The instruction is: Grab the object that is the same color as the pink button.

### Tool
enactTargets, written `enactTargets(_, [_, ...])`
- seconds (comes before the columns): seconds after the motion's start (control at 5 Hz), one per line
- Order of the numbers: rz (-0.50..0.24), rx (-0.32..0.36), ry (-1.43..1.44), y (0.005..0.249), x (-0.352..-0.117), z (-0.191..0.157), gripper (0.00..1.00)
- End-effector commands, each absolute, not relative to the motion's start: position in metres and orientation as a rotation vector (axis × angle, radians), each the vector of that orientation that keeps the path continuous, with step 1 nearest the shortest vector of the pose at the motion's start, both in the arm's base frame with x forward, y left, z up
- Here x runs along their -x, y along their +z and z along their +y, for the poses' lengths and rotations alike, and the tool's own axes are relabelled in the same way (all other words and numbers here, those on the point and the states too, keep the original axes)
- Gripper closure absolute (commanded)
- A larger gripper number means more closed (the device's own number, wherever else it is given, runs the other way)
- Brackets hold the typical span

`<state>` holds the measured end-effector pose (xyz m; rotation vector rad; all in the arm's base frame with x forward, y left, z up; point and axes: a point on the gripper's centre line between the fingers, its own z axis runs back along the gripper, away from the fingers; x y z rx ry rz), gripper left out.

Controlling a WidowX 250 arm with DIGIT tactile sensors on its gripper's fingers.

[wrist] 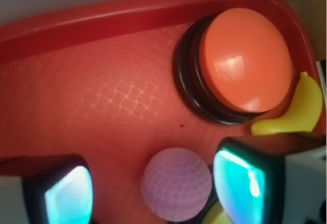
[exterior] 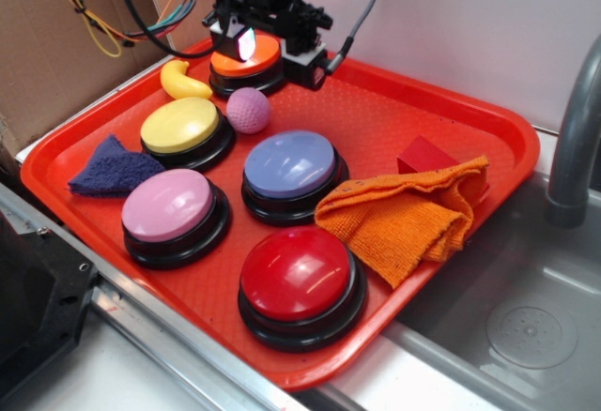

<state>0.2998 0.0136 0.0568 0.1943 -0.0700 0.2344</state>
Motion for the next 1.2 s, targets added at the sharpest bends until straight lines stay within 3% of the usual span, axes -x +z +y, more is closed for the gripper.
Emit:
enactTargets(0.0, [-0.078, -0.236, 0.235, 0.047, -0.293, 0.036, 0.00])
enactTargets(0.4, [-0.040, -0.272, 0.227, 0.026, -0.293, 0.041, 0.00])
enactTargets(0.6, [-0.035, -0.247, 0.242, 0.029, -0.291, 0.041, 0.21])
enactTargets(0.8, [-0.052, -0.230, 0.230, 0.035, -0.290, 0.041, 1.00])
enactTargets(1.0, [-0.051, -0.237, 0.230, 0.041, -0.291, 0.041, 1.00])
